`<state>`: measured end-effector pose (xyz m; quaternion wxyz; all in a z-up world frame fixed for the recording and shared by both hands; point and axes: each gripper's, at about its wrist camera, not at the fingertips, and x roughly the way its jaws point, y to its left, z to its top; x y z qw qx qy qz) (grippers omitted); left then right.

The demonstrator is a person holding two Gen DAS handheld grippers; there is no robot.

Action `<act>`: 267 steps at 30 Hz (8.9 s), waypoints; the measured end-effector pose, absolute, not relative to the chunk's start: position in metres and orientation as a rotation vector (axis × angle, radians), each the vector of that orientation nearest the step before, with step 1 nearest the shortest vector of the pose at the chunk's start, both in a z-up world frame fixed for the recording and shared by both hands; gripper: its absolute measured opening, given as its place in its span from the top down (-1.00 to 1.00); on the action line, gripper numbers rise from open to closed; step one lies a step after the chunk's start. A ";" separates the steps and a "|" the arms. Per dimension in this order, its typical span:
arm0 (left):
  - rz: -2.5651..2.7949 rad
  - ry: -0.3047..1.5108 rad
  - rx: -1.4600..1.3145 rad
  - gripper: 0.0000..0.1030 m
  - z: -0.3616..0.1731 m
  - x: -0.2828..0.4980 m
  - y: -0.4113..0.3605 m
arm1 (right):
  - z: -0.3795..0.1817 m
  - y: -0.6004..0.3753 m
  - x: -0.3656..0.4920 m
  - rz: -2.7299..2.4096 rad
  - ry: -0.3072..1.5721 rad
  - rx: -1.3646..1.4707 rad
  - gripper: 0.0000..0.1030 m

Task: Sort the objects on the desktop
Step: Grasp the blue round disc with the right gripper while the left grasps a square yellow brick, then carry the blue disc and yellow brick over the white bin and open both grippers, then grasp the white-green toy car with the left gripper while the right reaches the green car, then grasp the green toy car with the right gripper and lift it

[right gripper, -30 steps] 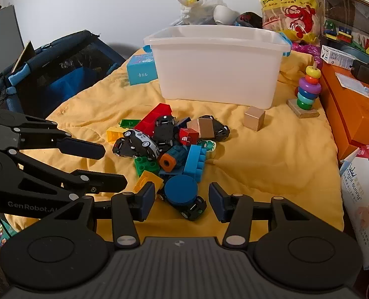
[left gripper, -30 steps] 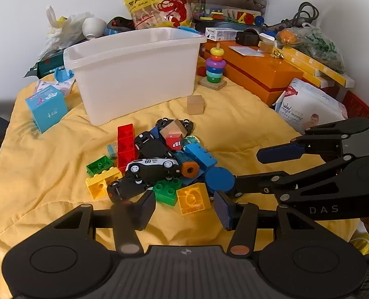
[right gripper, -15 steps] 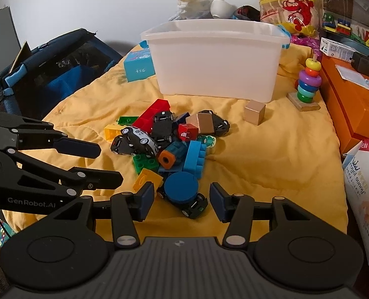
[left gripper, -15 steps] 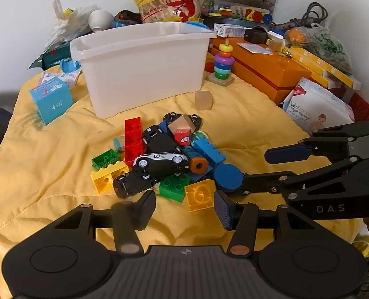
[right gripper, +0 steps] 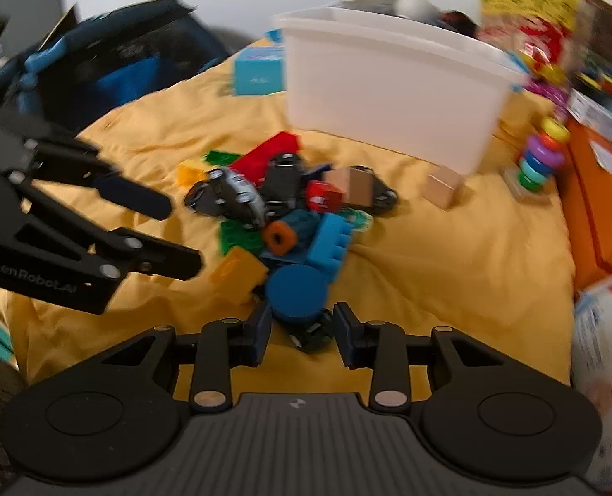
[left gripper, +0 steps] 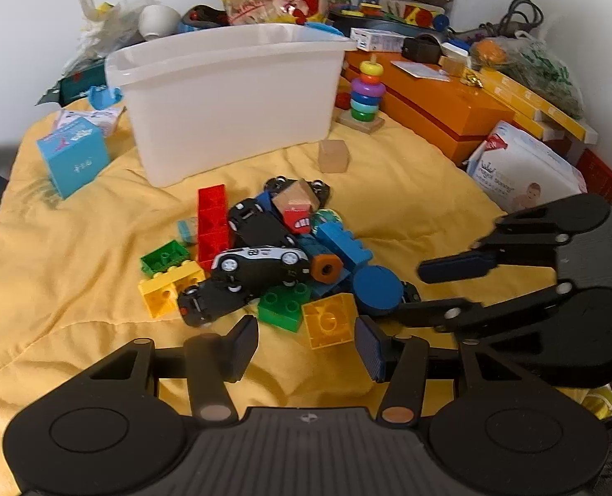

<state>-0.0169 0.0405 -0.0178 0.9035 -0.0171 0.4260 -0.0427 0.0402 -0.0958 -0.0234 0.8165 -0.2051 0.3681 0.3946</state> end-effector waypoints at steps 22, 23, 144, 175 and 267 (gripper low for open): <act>-0.195 0.924 0.151 0.17 -0.049 0.009 -0.001 | -0.031 -0.122 0.066 0.744 0.818 -0.345 0.30; -0.183 0.917 0.192 0.23 -0.051 0.009 -0.004 | -0.031 -0.123 0.066 0.741 0.815 -0.345 0.30; -0.001 0.541 0.210 -0.11 0.086 0.144 0.095 | 0.080 -0.060 0.214 0.685 0.499 -0.164 0.09; -0.126 0.794 0.157 -0.19 -0.016 0.005 0.061 | -0.033 -0.085 0.061 0.828 0.842 -0.431 0.21; -0.231 0.951 0.030 0.38 -0.059 -0.013 0.033 | -0.050 -0.113 0.050 0.799 0.895 -0.418 0.34</act>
